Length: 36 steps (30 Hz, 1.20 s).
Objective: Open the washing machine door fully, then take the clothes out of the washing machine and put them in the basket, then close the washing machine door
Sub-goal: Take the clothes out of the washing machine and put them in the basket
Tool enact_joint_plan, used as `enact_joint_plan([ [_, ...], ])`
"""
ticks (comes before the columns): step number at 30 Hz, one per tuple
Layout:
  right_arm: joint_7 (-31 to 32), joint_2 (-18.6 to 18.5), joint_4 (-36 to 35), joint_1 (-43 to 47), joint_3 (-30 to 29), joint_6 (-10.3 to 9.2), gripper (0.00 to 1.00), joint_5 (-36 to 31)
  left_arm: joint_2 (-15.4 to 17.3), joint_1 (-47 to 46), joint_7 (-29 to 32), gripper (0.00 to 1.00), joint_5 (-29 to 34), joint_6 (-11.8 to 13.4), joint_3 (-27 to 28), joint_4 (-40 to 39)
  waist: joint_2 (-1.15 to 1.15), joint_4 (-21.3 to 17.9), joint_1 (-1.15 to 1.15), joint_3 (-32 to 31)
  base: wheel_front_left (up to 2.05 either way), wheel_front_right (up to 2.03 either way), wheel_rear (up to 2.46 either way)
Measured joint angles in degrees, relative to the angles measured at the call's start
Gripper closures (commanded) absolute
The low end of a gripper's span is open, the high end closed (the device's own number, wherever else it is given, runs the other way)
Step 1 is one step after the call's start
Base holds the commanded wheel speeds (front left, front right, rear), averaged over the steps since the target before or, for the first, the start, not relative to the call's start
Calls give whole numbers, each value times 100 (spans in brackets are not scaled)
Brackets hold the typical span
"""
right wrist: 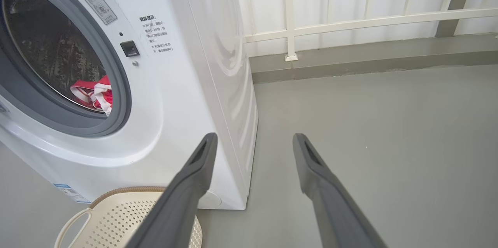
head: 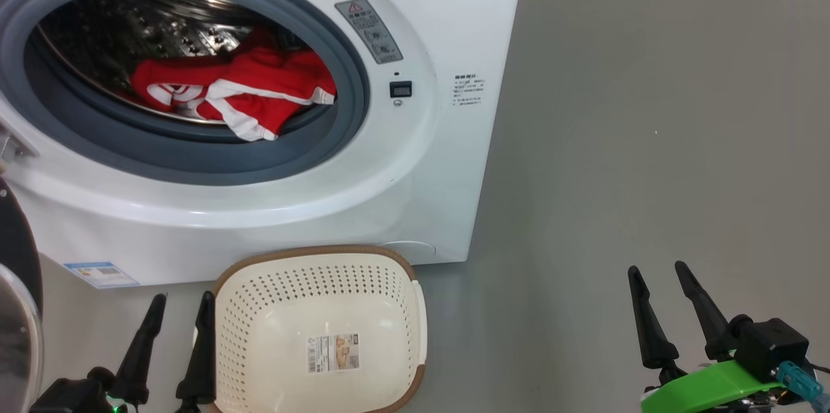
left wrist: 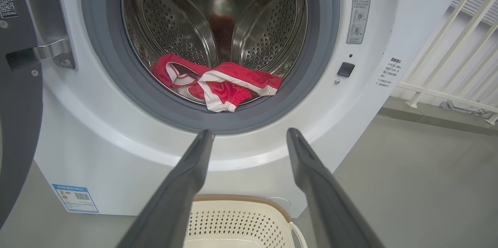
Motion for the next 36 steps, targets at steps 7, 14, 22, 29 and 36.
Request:
enact_joint_plan([
  [7, 0, 1, -1, -30, 8, 0, 0, 1, -1, 1, 0, 0, 1, 0, -11, 43, 0, 14, 0, -17, 10, -10, 0],
  [14, 0, 1, -2, -30, 21, 0, 0, 1, 0, 1, 0, 0, -1, 0, -74, 68, 0, 22, 0, 9, 0, 0, 0],
  [22, 0, 1, -16, -66, 83, 0, 0, 18, 127, -565, 0, 0, 51, 0, -315, 467, 0, 6, 0, 202, 0, 0, 0],
  [29, 0, 1, -68, -310, 171, 0, 0, 26, 143, -1690, 0, 0, 263, 0, -360, 1084, 0, -28, 0, 503, 0, 0, 0],
  [36, 0, 0, -116, -659, 220, 0, 0, 79, 202, -3264, -1, 0, 326, 0, -561, 1935, 0, -97, 0, 999, 0, 0, 0],
])
